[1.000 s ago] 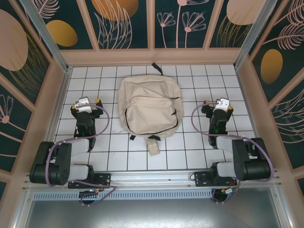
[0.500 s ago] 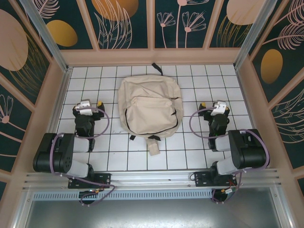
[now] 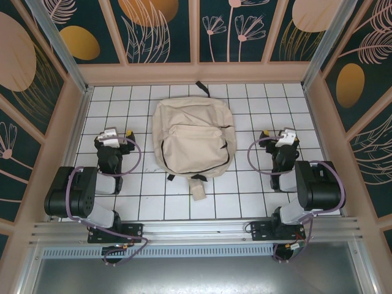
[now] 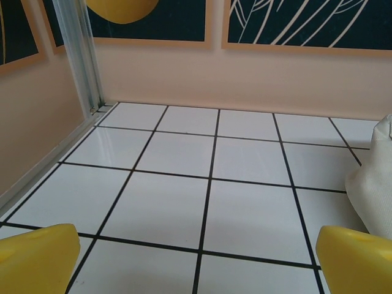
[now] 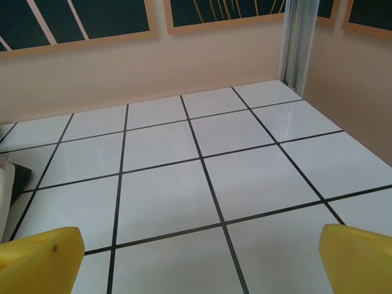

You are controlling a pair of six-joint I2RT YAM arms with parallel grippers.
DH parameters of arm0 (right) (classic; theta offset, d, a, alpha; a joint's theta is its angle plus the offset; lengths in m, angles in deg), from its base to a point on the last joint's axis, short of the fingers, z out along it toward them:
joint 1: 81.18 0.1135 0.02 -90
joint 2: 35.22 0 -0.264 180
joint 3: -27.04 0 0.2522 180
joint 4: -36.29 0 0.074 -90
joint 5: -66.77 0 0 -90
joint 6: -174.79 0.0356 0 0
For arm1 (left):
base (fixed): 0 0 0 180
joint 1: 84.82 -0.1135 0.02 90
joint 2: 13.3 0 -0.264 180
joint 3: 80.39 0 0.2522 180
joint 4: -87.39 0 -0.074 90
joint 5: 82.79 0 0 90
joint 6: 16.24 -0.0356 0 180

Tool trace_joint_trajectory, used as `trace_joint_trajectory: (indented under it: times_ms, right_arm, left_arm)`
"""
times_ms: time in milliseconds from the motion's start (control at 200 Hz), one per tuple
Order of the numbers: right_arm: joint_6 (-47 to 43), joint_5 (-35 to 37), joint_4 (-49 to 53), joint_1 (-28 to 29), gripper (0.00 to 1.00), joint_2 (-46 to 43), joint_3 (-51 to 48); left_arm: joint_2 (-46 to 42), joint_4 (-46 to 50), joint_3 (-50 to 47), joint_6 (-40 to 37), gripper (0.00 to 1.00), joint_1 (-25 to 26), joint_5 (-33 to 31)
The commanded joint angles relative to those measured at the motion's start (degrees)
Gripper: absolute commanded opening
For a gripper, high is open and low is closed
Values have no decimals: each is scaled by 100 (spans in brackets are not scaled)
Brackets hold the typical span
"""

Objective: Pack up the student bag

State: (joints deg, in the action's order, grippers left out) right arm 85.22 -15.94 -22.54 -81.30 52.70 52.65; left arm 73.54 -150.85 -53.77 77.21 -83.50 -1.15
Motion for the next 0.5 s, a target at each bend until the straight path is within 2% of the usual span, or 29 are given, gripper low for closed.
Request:
trace_joint_trajectory:
  times_ms: [0,495]
  right_arm:
    - [127,-159,-43,-28,99,32,71]
    - [124,-168,-44,-33,99,32,72]
  left_arm:
    - [25,-156,41,87,99,-44,-60]
    - [43,-89,78,69,99,-45,-8]
